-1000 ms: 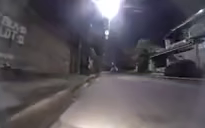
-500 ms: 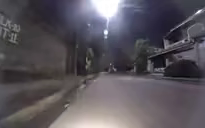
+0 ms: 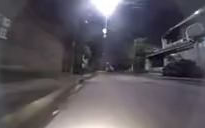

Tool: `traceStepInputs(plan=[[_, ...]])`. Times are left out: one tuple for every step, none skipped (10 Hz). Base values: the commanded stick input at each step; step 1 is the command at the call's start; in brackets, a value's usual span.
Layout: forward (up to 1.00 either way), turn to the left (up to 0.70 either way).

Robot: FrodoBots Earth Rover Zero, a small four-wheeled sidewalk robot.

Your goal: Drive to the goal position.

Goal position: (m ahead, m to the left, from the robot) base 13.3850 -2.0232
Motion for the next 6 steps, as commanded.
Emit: traceStepInputs(plan=[[0.70,-0.02],[0.70,-0.08],[0.70,-0.35],[0.70,-0.27],[0.70,-0.05],[0.70,0.00]])
